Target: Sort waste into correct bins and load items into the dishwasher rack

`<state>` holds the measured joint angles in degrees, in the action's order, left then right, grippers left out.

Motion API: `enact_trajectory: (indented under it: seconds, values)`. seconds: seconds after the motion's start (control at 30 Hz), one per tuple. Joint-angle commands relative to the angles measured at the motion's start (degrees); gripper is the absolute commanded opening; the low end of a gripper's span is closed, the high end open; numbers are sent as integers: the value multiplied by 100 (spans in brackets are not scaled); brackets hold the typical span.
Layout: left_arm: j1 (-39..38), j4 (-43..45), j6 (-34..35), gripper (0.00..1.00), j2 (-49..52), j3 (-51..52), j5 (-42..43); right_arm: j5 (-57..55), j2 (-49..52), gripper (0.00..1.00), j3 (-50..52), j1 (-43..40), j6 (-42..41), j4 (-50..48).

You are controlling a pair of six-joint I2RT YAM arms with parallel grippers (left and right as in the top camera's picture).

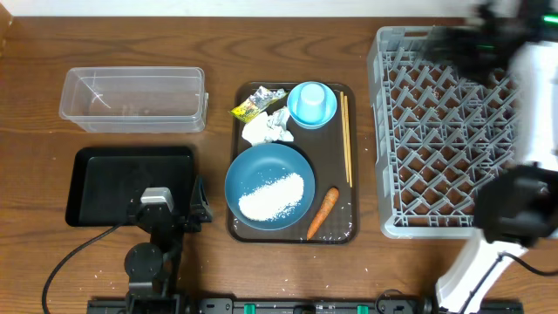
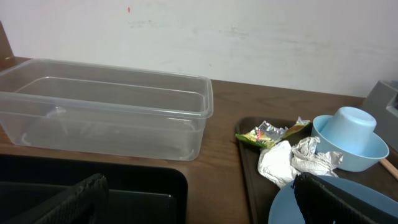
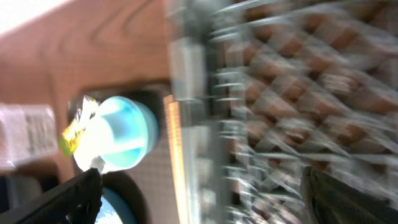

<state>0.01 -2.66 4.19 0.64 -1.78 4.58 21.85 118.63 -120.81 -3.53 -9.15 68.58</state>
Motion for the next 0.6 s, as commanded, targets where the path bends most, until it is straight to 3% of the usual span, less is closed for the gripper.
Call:
enact_trajectory:
  seconds: [0.0, 0.13, 0.27, 0.57]
  values:
    - [31, -90, -76, 97, -31, 155, 79, -1561, 94, 99, 35, 1145, -444, -254]
    - [31, -90, -76, 97, -31, 155, 79, -2697, 256, 99, 35, 2249, -815, -695]
    - [31, -90, -76, 97, -31, 155, 79, -3077, 568, 99, 35, 3001, -1222, -946]
    - [31, -87, -76, 97, -31, 155, 79, -3228, 1311, 99, 35, 3314, -1598, -1239]
